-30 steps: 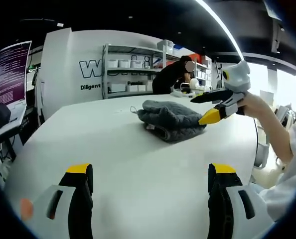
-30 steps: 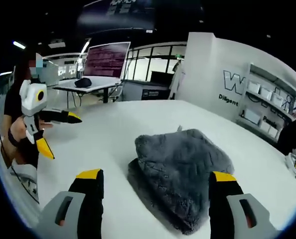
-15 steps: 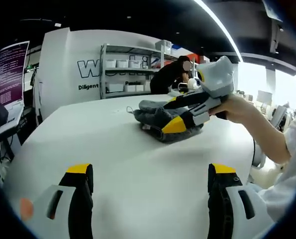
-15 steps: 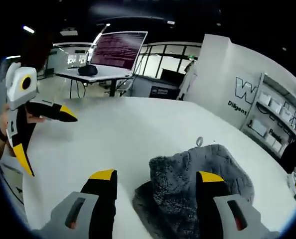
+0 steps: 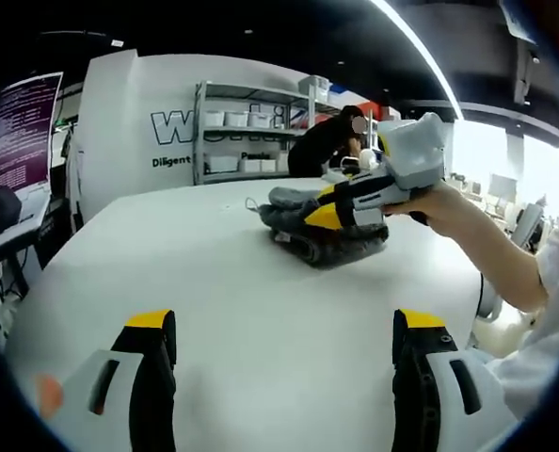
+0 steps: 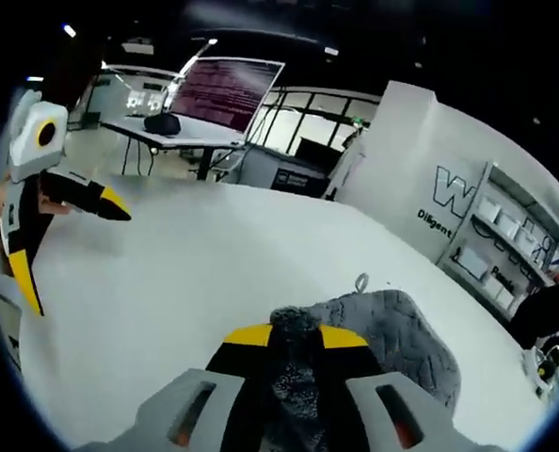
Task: Open the folded towel by lifting each exposed corner and separating the folded layers until the towel lies flat within the target outline without major curled edges
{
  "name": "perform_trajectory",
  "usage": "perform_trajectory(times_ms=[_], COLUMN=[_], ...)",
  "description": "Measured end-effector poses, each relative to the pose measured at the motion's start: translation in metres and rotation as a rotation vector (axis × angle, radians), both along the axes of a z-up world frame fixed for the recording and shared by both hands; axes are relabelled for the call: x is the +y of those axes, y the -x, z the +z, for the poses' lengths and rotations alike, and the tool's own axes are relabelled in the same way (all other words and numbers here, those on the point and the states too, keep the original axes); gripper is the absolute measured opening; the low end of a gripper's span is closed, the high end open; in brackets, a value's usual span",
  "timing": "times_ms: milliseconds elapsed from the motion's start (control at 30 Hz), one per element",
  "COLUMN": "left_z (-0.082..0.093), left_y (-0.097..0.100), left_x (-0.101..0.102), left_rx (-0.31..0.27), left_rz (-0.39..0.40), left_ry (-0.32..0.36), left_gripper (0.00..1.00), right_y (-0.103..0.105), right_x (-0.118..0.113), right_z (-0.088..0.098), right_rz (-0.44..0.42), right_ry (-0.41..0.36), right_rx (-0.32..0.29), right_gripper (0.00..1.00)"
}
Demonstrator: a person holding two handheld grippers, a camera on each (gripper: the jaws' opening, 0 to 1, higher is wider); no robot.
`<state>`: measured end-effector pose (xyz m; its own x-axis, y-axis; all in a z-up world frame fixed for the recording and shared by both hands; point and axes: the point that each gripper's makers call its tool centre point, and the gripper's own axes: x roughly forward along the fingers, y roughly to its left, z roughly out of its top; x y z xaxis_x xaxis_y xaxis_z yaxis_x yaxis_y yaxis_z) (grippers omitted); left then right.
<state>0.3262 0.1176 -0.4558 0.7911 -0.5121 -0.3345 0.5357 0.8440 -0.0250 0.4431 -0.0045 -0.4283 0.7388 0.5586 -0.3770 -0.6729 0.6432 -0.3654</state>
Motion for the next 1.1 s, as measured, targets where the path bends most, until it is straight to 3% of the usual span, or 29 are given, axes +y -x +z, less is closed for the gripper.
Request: perform_trajectory(times_ms=[333, 733, 967, 1100], left_z=[0.003, 0.008, 0.015, 0.013], left_y=[0.002, -0.001, -0.003, -0.007], left_x=[-0.005, -0.022, -0.028, -0.034], left_rx=[-0.001, -0.011, -0.048, -0.042], left_rz=[-0.019, -0.041, -0.061, -0.059], left_ry=[-0.042, -0.059, -0.058, -0.042], left_gripper=[0.94, 0.93, 0.94, 0.94], right_y=[-0.004, -0.009, -0.009, -0.011], right_x=[-0.019, -0.075, -0.108, -0.130], right_z=[0.026, 0.049, 0.050, 0.047], right_rz=[-0.066, -0.181, -0.254, -0.291], right_ry=[-0.099, -0.189, -0.249, -0.264], right_rx=[-0.062, -0.133, -0.139, -0.138], right_gripper=[0.08, 0.08, 0.08, 0.08])
